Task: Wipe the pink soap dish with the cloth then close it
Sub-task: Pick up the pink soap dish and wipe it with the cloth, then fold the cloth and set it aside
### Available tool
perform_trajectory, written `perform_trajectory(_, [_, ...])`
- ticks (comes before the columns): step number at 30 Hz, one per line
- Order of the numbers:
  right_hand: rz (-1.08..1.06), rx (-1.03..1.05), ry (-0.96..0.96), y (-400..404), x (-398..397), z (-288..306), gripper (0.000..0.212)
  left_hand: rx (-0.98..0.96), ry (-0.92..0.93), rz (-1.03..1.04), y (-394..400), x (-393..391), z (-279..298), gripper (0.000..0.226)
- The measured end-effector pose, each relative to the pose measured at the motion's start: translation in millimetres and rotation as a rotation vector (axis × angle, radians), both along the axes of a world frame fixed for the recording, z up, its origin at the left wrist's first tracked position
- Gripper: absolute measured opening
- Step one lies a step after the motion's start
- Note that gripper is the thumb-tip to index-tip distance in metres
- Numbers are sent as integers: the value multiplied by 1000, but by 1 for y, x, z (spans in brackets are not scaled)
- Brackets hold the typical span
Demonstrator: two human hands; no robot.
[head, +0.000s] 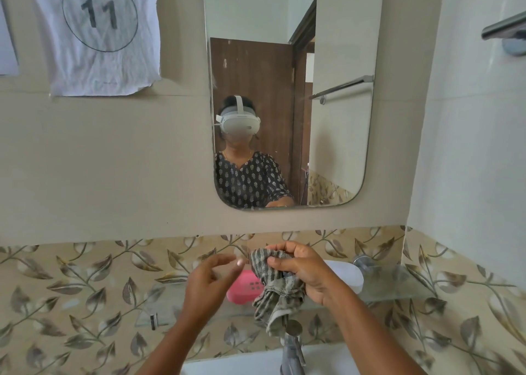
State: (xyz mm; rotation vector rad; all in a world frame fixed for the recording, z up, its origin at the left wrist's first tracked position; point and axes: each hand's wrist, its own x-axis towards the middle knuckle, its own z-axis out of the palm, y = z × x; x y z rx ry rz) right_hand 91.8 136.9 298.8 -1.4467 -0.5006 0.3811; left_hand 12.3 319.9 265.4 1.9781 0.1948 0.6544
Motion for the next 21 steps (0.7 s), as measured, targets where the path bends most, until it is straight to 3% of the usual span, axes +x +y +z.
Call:
perform_trajectory(2, [63,38,-16,2,-4,5,23,-228,38,-258,-12,-5,10,50])
perform_trajectory(5, [74,94,-26,5,-9,13,22,-334,132,-475,-18,-3,16,47])
perform_trajectory(9, [-18,-40,-178,-6,-5,18,32,-483,10,-455,-20,-2,27,36])
perform_trajectory(12, [62,-247,-188,-21,-2,21,42,-480,-24,-430,-23,-2,37,26])
perform_trajectory(15, [71,-408,-273,-35,-1,27,35,-422,-5,-356,-26,0,43,17])
perform_trajectory(21, [-177,-449,-448,-66,-4,45,25,-509,-14,-406,-41,6,58,8])
